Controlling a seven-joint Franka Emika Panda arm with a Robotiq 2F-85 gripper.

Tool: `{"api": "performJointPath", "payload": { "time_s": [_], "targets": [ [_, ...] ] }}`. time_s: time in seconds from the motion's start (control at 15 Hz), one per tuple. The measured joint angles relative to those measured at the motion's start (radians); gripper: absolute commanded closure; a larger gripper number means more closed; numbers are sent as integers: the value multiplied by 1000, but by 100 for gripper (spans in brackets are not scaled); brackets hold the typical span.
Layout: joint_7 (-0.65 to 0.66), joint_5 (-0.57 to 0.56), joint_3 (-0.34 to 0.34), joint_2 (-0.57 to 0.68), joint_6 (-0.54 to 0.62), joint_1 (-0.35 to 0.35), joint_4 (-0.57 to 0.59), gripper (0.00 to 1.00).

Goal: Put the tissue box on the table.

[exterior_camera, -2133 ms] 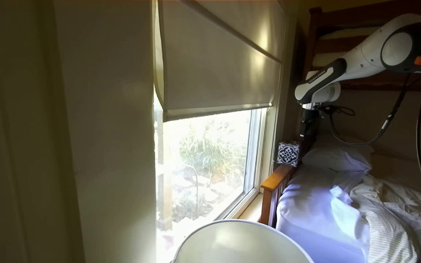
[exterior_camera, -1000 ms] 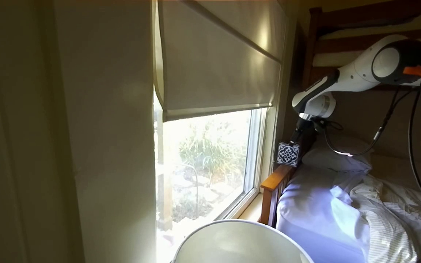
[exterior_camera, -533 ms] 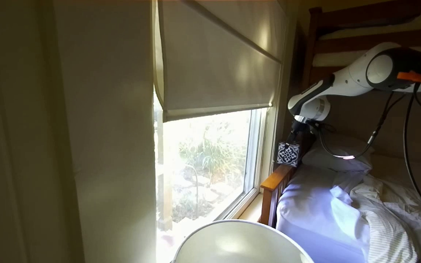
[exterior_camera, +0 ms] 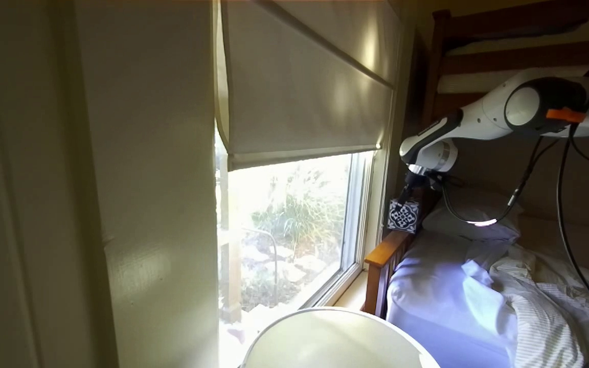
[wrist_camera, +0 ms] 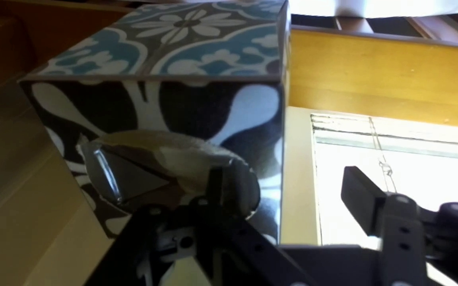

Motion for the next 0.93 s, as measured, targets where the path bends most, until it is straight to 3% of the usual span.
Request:
{"api": "performJointPath", "payload": {
  "time_s": [0.47, 0.93],
  "targets": [
    [0, -6, -7, 14, -34, 0, 19, 99],
    [71, -34, -46, -4, -139, 18, 36, 99]
  ]
}}
